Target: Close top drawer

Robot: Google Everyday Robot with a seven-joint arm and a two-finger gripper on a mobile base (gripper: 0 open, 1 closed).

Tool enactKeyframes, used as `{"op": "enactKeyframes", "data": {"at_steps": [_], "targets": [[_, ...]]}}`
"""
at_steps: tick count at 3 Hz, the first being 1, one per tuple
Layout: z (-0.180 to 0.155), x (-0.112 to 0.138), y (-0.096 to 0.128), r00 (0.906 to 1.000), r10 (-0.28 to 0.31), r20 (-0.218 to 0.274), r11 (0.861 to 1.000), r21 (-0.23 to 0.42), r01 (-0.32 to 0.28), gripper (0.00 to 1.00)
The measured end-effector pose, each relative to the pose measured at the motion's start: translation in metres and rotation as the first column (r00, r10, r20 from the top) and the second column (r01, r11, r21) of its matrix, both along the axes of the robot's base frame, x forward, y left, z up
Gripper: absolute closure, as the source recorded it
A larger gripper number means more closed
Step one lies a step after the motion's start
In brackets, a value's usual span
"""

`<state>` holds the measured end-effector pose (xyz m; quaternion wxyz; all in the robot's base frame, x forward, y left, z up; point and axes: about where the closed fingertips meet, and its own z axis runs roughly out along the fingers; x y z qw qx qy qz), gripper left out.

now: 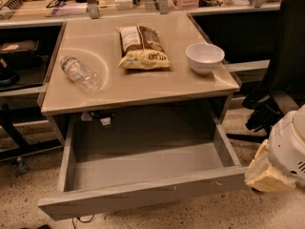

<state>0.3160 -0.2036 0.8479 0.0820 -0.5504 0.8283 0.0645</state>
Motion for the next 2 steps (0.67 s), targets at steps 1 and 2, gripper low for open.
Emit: {"op": "enactKeyframes", "data": {"at_steps": [1,2], "targets": [[0.0,0.0,0.0,1.0,0.0,0.0,1.0,0.0,0.0,1.0],[-0.038,-0.011,0.011,0.999,0.004,-0.044,0.999,0.034,-0.002,1.0]]}}
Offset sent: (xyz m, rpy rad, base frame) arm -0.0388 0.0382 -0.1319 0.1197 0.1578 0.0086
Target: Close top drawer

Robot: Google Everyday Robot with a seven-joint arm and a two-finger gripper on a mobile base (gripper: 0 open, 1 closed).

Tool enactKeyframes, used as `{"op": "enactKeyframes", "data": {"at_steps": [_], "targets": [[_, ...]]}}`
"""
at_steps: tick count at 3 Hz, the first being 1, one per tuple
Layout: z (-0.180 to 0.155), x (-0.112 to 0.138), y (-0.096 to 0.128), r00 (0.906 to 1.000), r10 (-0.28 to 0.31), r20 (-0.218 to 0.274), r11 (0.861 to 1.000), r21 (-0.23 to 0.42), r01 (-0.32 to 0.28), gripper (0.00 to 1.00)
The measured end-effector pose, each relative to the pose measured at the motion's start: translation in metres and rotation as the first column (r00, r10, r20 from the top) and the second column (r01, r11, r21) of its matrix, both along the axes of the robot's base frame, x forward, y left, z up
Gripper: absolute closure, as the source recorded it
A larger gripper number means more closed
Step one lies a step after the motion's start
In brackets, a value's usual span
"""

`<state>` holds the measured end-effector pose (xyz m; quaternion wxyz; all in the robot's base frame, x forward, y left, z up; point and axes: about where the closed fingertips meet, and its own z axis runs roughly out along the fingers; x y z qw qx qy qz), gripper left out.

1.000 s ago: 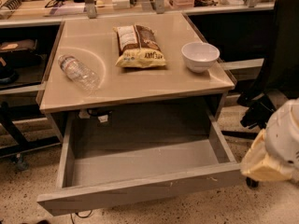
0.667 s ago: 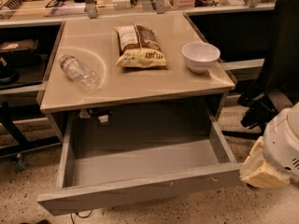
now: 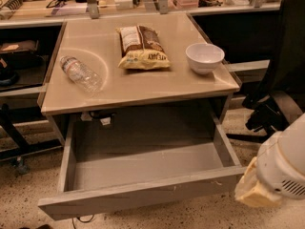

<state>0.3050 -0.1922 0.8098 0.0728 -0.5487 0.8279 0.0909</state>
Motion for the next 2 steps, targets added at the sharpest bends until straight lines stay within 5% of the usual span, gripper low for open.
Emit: {"op": "enactKeyframes", "data": {"at_steps": [2], "targets": [[-0.1,-0.002,0.034,0.9966,0.03,-0.077,0.996,0.082,-0.024,1.0]]}}
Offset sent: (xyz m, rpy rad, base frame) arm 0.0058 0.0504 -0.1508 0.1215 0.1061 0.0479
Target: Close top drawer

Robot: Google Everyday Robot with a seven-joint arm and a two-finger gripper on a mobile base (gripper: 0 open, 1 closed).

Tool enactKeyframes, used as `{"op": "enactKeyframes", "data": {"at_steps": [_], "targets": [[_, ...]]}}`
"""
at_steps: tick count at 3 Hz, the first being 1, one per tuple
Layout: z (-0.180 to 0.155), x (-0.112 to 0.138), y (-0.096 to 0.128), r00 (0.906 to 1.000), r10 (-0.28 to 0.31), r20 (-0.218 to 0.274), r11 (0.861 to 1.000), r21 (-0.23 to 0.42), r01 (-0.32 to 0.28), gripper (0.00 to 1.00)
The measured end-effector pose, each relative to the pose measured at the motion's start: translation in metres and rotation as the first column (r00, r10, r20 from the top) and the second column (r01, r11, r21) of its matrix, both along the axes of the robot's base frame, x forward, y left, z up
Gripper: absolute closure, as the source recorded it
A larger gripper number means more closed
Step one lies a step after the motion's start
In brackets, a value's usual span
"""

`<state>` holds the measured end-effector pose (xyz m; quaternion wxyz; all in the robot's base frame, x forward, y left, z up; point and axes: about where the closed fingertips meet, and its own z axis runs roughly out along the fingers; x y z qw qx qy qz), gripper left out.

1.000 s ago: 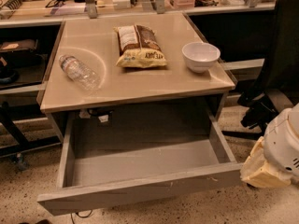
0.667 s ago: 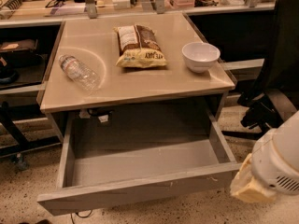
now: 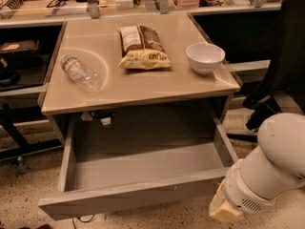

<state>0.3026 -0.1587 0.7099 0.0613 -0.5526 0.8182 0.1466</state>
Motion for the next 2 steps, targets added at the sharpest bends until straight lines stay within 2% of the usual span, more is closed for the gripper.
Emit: {"op": "enactKeyframes", "data": {"at_steps": [2], "targets": [[-0.044,0.04,0.024,0.9986,0.051,0.015,0.998,0.037,-0.052,1.0]]}}
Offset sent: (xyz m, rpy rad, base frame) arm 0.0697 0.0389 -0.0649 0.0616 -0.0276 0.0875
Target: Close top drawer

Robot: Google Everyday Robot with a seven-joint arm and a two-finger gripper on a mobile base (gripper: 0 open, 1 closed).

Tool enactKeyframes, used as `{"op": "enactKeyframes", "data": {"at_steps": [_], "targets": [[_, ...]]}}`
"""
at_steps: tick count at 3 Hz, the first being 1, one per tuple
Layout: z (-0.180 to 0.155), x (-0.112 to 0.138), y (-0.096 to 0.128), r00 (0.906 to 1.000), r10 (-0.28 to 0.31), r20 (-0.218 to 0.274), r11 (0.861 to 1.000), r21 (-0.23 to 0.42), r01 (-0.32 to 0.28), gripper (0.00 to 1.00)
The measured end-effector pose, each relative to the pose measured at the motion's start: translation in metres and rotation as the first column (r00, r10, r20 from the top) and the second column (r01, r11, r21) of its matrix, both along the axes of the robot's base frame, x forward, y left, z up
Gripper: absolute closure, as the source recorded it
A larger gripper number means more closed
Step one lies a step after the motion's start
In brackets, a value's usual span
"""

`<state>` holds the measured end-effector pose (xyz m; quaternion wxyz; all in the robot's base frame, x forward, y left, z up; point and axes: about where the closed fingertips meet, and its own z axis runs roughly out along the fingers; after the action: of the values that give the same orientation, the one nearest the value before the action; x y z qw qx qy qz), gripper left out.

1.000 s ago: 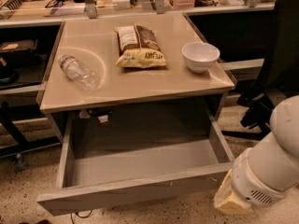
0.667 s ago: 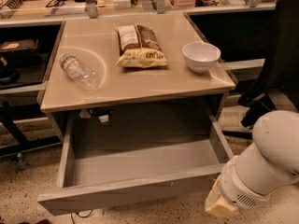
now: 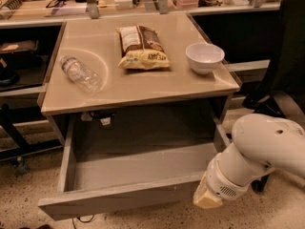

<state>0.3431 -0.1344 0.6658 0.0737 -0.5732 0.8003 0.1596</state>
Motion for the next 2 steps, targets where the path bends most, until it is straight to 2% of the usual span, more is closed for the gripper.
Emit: {"op": "enactKeyframes", "data": {"at_steps": [1,2], "targets": [[-0.0112,0.0179,0.008,0.9997,0.024,0.004,1.0,0.009,-0.024,1.0],[-0.0117,0.0179,0.0084,0.9997,0.025,0.003,1.0,0.01,-0.025,0.81]]}}
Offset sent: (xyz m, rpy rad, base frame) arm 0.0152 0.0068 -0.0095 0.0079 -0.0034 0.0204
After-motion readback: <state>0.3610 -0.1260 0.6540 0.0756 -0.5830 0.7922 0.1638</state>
